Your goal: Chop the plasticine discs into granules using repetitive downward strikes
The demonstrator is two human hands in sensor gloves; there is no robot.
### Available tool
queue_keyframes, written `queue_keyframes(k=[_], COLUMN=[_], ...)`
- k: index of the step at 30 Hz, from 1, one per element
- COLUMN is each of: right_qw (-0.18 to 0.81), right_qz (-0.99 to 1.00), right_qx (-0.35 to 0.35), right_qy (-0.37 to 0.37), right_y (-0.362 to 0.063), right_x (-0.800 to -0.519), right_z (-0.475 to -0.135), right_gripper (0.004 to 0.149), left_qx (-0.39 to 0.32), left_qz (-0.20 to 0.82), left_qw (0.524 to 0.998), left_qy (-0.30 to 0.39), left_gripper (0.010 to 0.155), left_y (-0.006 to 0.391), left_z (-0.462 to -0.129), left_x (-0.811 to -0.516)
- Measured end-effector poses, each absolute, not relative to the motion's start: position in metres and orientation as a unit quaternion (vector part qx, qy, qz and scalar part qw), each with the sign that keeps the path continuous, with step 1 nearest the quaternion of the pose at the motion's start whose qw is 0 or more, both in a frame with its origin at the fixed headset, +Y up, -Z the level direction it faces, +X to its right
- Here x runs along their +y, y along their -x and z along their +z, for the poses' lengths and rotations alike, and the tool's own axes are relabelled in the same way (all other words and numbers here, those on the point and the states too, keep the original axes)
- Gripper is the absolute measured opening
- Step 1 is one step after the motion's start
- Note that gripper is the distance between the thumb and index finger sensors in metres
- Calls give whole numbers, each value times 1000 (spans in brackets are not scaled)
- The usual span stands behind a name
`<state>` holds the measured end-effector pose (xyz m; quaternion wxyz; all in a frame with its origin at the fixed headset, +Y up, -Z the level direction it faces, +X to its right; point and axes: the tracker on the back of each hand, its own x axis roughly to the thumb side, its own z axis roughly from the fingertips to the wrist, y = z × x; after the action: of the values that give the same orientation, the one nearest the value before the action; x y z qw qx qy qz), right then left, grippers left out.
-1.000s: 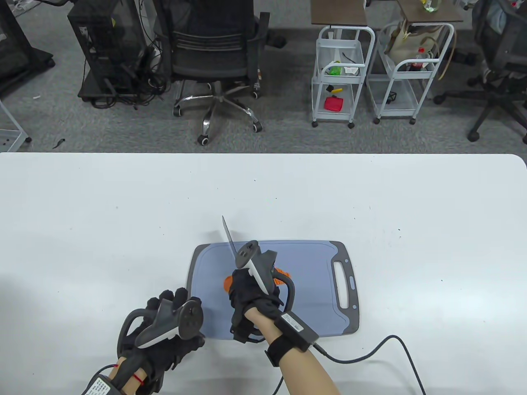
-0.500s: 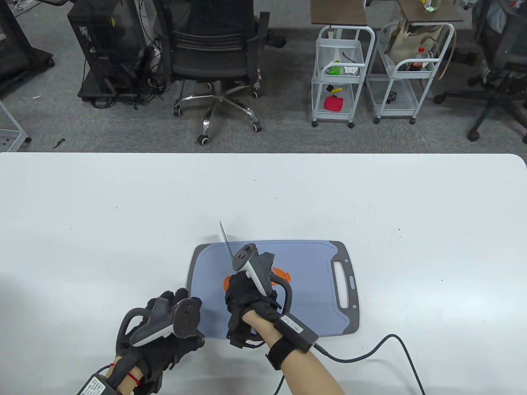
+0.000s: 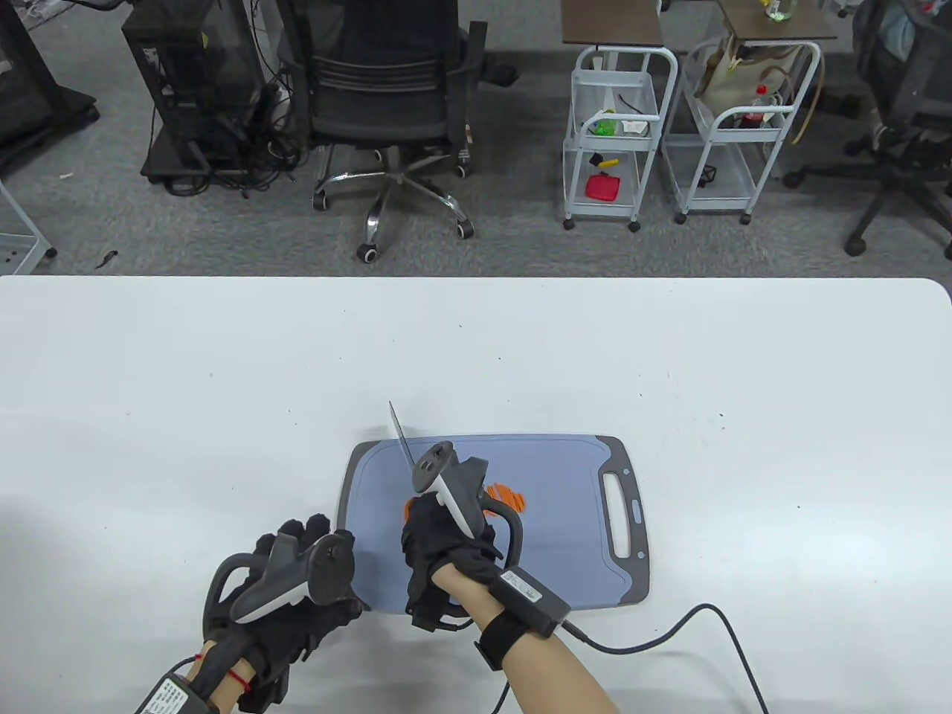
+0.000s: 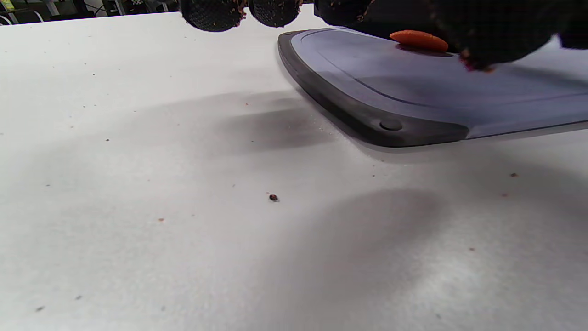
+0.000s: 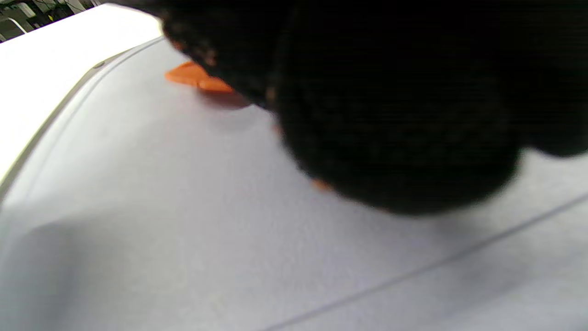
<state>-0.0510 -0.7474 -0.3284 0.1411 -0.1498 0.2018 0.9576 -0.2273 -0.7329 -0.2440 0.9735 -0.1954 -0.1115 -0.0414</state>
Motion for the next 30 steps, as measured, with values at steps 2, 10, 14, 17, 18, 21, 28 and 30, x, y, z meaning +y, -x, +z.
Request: queue_keyframes(k=[2, 10, 14, 17, 18, 21, 28, 30], right_qw=[160, 205, 202, 175, 190, 183, 187, 190], right_qz=[948, 943, 939, 938, 934, 930, 944, 956], right_qx=[224, 225, 239, 259, 261, 272, 222, 182], right_qy=[161, 137, 142, 153, 155, 164, 155, 131], right_y=[51, 36, 30, 34, 34, 37, 40, 36], right_x=[-748, -725, -731, -747, -746, -749, -745, -736], right_z=[-339, -338, -329, -330, -332, -337, -346, -337], right_gripper=[56, 55, 55, 55, 56, 57, 55, 55], left_qx=[-114, -112, -111, -114, -113, -113, -111, -110], left_qz=[-42, -34, -44, -50, -52, -53, -42, -39], left_qw=[974, 975, 975, 974, 973, 973, 974, 975], left_qy=[191, 190, 188, 192, 193, 194, 191, 189], left_gripper=[90, 90, 90, 90, 90, 90, 90, 90], left_y=[226, 227, 227, 225, 225, 224, 225, 227], left_z=[-243, -243, -243, -243, -242, -243, -241, -242], left_x=[-731, -730, -730, -732, -732, -732, -731, -729])
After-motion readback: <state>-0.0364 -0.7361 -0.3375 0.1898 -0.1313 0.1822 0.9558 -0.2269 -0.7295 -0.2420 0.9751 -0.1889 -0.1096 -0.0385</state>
